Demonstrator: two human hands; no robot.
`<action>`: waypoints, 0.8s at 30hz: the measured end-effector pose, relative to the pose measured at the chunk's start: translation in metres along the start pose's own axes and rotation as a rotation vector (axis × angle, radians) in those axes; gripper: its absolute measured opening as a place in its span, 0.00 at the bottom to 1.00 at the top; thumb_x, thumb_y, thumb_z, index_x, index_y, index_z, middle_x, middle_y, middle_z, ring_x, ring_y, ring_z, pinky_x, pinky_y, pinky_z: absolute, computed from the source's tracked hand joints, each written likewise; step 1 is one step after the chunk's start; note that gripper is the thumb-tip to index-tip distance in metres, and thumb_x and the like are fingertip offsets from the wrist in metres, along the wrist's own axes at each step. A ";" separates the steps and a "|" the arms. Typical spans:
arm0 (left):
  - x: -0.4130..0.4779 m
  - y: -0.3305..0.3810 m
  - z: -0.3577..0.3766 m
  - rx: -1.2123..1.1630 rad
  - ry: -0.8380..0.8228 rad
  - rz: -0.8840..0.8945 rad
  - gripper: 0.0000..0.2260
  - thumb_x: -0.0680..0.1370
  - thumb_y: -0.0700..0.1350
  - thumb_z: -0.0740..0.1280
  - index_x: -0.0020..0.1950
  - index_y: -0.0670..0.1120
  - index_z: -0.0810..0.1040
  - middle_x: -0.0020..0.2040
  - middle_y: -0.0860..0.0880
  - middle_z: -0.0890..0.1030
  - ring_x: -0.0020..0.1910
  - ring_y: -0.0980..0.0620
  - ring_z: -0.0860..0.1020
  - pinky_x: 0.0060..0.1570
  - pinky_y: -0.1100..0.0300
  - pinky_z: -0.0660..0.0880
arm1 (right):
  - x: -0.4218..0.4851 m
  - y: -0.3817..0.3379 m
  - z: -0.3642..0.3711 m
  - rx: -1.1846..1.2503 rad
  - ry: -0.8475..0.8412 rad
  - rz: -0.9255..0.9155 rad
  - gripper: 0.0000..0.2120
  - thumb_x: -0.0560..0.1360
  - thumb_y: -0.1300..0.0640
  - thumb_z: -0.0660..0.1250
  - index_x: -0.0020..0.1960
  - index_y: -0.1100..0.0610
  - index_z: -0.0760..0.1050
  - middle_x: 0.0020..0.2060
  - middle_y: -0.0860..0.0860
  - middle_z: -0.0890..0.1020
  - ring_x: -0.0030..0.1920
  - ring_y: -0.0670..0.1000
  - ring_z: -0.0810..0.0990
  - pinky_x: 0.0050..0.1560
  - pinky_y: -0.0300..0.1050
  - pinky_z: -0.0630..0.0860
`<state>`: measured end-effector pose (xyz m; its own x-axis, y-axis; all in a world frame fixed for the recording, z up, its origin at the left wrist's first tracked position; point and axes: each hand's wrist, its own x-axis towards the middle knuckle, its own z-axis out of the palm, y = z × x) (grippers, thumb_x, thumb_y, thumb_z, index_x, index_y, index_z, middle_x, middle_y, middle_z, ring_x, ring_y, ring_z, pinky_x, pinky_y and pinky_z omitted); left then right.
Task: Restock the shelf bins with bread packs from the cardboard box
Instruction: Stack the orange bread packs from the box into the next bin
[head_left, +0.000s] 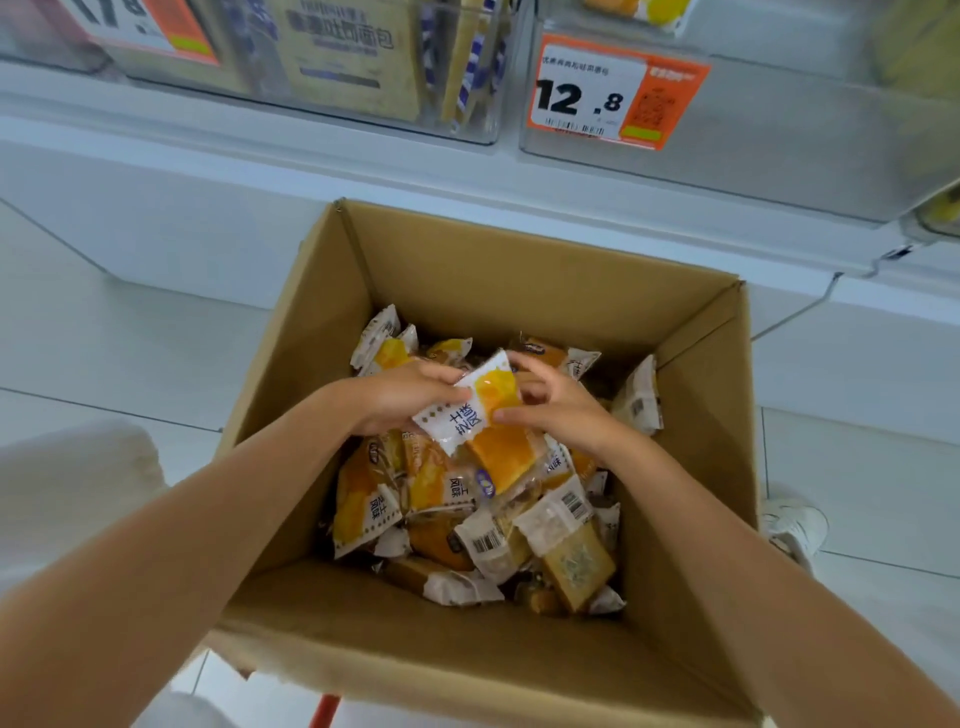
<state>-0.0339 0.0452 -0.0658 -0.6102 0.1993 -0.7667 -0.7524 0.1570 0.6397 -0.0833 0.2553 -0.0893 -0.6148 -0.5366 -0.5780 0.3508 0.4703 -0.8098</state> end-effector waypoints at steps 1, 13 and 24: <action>-0.003 0.007 0.003 0.012 0.033 0.040 0.14 0.83 0.48 0.61 0.67 0.47 0.75 0.56 0.46 0.83 0.56 0.47 0.81 0.60 0.48 0.77 | 0.000 -0.003 0.001 0.019 0.013 -0.008 0.28 0.71 0.55 0.75 0.69 0.51 0.71 0.55 0.49 0.83 0.52 0.47 0.83 0.51 0.43 0.80; 0.015 -0.023 -0.001 -0.587 0.368 0.081 0.14 0.75 0.39 0.72 0.60 0.45 0.77 0.56 0.43 0.84 0.52 0.47 0.83 0.51 0.51 0.81 | -0.003 0.036 -0.020 0.427 0.282 0.131 0.13 0.77 0.55 0.67 0.61 0.56 0.75 0.63 0.56 0.78 0.60 0.52 0.78 0.60 0.45 0.73; 0.000 -0.041 -0.020 -0.685 0.350 0.073 0.15 0.79 0.39 0.67 0.65 0.48 0.74 0.60 0.45 0.81 0.59 0.45 0.79 0.52 0.48 0.80 | 0.021 0.103 -0.013 -0.276 0.303 0.440 0.10 0.69 0.59 0.76 0.48 0.60 0.80 0.42 0.57 0.82 0.46 0.53 0.82 0.46 0.42 0.77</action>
<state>-0.0082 0.0200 -0.0933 -0.6209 -0.1492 -0.7696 -0.6232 -0.5015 0.6001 -0.0693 0.3012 -0.1831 -0.6416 -0.0458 -0.7657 0.4463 0.7896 -0.4212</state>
